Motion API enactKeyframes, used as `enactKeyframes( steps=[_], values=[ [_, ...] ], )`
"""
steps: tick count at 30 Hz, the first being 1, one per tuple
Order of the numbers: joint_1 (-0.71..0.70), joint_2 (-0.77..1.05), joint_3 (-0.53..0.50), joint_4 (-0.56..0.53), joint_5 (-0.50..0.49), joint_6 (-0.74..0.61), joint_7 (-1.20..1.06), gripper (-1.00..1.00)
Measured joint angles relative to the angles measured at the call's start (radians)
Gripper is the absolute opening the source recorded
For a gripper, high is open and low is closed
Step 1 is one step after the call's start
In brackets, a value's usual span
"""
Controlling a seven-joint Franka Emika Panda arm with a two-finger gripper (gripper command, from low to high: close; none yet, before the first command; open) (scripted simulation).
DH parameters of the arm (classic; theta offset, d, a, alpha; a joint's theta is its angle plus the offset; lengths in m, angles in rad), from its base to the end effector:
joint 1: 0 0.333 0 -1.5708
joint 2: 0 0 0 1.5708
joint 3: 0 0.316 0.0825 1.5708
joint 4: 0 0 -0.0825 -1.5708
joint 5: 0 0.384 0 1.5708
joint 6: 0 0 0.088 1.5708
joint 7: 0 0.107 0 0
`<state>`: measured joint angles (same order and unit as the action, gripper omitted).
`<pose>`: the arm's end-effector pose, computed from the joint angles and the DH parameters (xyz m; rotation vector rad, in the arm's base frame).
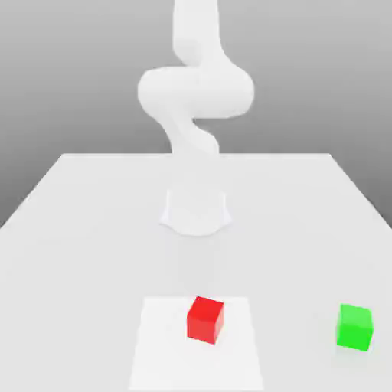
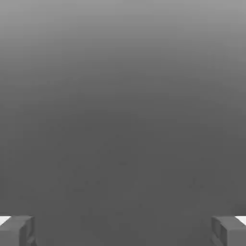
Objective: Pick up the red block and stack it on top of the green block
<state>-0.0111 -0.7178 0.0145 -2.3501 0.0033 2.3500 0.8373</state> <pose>0.3793 0.0031 0.6613 -2.4725 1.0972 -0.9304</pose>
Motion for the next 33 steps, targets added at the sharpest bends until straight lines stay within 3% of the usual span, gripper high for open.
enactKeyframes(
  steps=[19,25,26,33],
  values=[
    [-0.050,0.704,0.088,-0.407,-0.008,0.423,0.338,0.00],
    [-0.023,0.922,0.047,-0.397,-0.067,0.601,0.396,0.00],
    [-0.020,0.953,0.041,-0.392,-0.079,0.627,0.404,-1.00],
    [-0.019,0.959,0.040,-0.392,-0.084,0.633,0.409,-1.00]
  ],
)
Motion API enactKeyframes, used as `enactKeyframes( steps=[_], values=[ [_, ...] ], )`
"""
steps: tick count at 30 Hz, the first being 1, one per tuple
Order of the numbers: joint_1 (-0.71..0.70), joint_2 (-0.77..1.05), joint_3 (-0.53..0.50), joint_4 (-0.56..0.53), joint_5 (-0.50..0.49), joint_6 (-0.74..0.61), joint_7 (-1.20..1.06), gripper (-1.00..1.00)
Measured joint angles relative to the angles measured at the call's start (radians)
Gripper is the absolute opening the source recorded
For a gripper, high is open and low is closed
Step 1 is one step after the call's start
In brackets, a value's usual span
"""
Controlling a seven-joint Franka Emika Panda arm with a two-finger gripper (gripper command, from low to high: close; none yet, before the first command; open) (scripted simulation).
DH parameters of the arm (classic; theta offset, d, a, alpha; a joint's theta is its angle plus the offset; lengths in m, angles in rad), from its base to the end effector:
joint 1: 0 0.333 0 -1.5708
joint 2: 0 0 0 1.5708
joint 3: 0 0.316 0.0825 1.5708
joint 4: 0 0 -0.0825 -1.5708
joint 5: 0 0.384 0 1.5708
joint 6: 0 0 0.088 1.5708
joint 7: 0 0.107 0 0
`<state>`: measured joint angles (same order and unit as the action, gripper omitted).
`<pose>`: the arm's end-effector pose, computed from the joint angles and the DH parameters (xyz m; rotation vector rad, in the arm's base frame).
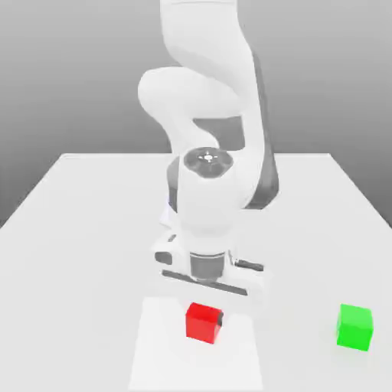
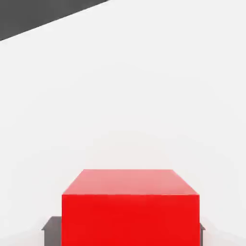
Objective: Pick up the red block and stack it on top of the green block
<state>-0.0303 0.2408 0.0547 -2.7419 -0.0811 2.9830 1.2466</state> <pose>0.3853 0.0169 0.1473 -2.6410 1.6997 -0.0013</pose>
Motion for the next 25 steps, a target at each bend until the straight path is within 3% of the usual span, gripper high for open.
enactKeyframes(
  steps=[7,16,21,22,25],
  values=[
    [0.005,-0.206,0.050,-0.018,0.068,-0.188,-0.060,-1.00],
    [0.302,-0.147,0.230,0.212,0.026,-0.365,-0.205,-1.00],
    [0.351,-0.005,0.214,0.256,-0.070,-0.273,-0.164,-1.00],
    [0.362,0.027,0.200,0.259,-0.090,-0.245,-0.149,1.00],
    [0.362,0.027,0.200,0.259,-0.090,-0.245,-0.149,1.00]
  ],
)
